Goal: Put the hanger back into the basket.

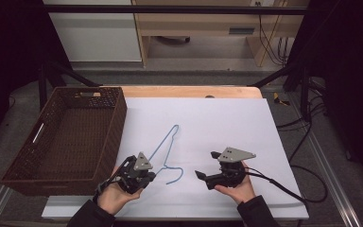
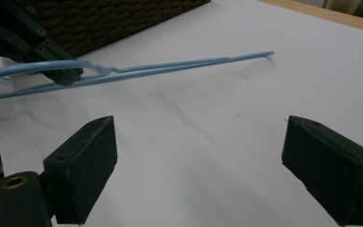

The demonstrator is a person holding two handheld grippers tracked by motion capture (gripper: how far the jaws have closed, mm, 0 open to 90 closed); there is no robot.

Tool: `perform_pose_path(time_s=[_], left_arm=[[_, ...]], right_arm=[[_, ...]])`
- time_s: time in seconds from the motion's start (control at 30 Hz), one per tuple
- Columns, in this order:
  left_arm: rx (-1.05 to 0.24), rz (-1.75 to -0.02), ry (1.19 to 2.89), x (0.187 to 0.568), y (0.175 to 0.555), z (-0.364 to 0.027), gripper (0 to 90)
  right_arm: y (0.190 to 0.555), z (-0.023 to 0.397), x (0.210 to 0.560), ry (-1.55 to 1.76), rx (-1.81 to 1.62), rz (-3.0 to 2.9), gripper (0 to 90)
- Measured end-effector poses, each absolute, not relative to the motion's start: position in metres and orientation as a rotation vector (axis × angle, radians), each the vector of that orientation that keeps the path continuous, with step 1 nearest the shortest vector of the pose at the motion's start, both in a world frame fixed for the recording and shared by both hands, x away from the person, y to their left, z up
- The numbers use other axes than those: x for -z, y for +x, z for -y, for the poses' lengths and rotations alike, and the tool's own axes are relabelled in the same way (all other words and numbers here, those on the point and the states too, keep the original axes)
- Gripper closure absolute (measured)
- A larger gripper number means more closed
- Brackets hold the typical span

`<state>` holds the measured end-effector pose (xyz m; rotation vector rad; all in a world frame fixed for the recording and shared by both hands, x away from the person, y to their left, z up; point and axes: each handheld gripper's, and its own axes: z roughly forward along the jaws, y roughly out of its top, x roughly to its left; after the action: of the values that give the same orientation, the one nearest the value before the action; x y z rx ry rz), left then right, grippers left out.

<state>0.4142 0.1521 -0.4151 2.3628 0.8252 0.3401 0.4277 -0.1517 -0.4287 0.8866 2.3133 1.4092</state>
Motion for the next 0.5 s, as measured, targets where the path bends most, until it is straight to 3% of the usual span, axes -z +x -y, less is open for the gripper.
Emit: perform_pose_path(time_s=[0.2, 0.5], left_arm=[[-0.336, -0.829, 2.365, 0.414, 0.414, -0.153, 87.3], [-0.334, -0.828, 2.366, 0.415, 0.415, -0.153, 87.2]], right_arm=[[0.429, 0.130, 0.430, 0.844, -1.436, -2.333, 16.5], [0.431, 0.110, 0.437, 0.770, -1.478, -2.383, 34.0]])
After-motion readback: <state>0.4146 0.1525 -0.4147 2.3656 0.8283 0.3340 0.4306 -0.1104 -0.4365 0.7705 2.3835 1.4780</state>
